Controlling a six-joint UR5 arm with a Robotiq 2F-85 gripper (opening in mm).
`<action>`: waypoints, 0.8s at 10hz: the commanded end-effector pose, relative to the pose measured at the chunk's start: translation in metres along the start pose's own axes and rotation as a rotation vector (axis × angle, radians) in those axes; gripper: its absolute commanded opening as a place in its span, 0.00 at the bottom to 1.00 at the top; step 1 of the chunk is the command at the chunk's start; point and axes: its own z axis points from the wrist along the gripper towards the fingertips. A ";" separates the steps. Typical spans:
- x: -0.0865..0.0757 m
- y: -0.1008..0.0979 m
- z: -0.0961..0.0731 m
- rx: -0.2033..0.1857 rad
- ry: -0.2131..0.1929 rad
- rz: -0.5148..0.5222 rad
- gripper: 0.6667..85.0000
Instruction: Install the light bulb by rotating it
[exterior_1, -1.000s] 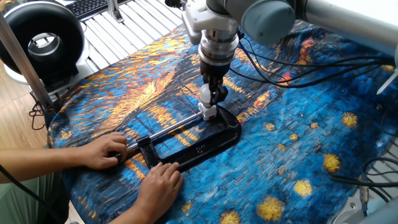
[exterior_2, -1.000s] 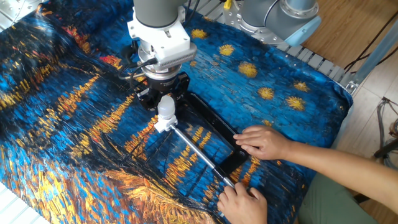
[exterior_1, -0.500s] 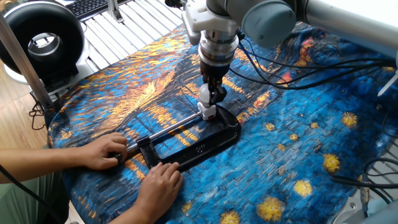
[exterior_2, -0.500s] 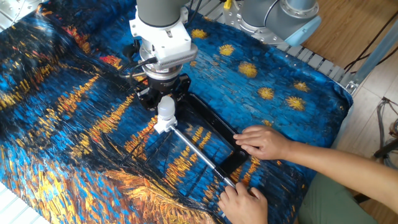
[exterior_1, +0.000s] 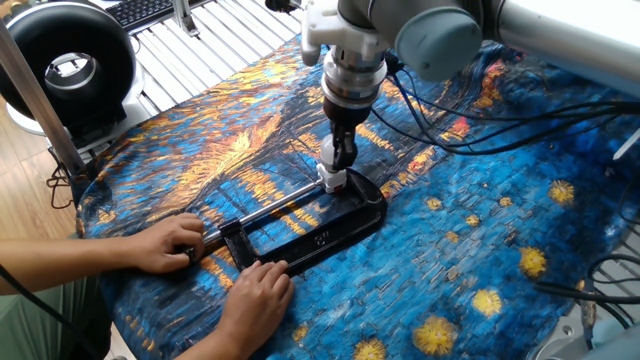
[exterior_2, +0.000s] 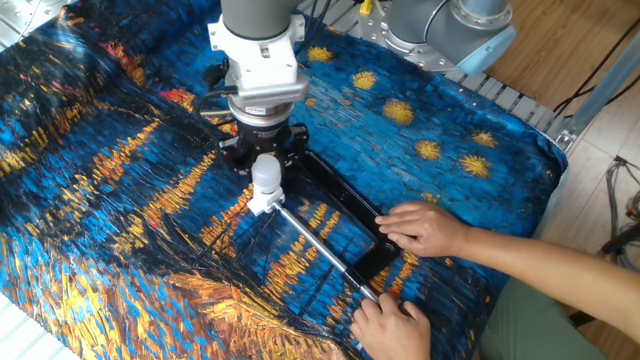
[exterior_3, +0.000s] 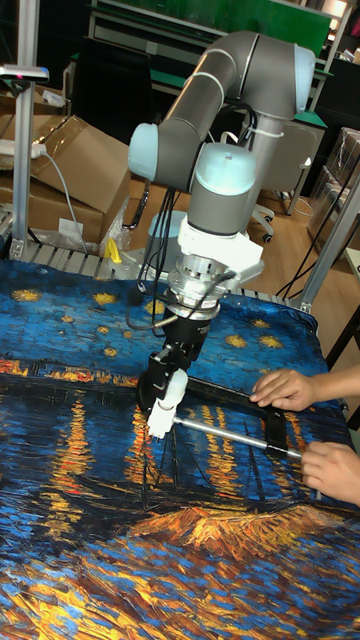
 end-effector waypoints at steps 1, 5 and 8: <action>0.002 0.001 -0.003 -0.016 -0.008 0.215 0.42; -0.007 -0.007 0.001 -0.050 -0.049 0.389 0.40; 0.011 0.012 -0.002 -0.101 0.024 0.361 0.79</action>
